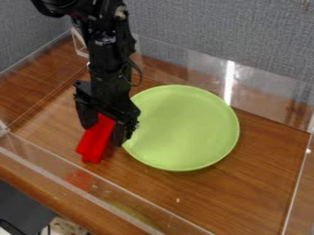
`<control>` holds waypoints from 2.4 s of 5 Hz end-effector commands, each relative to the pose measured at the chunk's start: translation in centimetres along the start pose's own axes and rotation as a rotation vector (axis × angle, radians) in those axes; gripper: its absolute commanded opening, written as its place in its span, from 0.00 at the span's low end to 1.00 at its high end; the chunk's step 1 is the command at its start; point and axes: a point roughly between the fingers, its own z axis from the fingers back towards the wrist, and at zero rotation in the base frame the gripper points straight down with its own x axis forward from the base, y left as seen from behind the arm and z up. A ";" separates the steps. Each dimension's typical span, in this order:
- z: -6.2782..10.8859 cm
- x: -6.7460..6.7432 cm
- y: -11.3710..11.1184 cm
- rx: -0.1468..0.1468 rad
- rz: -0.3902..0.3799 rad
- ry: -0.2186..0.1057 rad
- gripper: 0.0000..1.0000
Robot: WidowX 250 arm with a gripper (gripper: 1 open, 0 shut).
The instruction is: Put the red object on the right side
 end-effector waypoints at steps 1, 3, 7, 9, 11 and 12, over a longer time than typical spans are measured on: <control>0.9 0.5 0.1 0.018 0.053 -0.038 1.00; 0.5 0.3 -0.9 0.026 0.111 -0.047 1.00; -1.1 0.5 -0.2 0.029 0.106 -0.046 0.00; 2.4 2.4 -0.3 0.051 0.045 -0.096 0.00; 8.8 6.5 -5.9 0.056 -0.039 -0.189 0.00; 8.6 7.7 -9.4 0.017 -0.095 -0.191 0.00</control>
